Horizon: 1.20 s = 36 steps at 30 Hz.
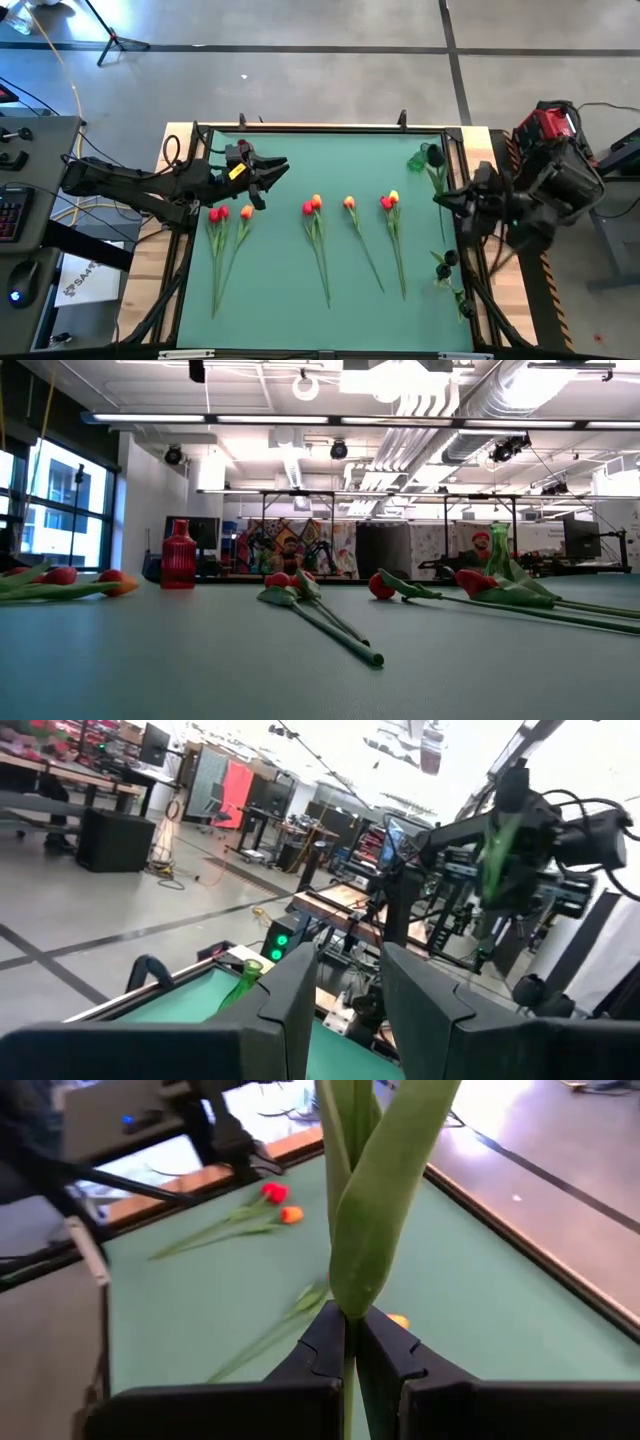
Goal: Sort flowers into vase by color
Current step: Put the black tulip into the transparent flower vase
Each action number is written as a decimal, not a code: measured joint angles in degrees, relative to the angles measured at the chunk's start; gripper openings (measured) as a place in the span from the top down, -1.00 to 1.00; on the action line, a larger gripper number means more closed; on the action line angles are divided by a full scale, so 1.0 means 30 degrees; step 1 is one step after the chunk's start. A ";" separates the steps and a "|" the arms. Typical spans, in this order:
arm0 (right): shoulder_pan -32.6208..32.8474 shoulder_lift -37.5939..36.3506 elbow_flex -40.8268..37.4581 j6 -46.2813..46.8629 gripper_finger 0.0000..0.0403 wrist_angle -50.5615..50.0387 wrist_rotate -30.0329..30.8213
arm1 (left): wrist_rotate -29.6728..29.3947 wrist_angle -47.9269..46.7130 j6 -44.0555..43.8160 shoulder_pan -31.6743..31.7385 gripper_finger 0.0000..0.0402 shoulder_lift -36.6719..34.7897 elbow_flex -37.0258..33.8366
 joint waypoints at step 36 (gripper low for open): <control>0.9821 -0.0164 -0.8831 0.7753 1.00 0.1731 0.4722 | -0.0558 0.0018 -0.1988 -0.0007 0.49 0.0007 0.0000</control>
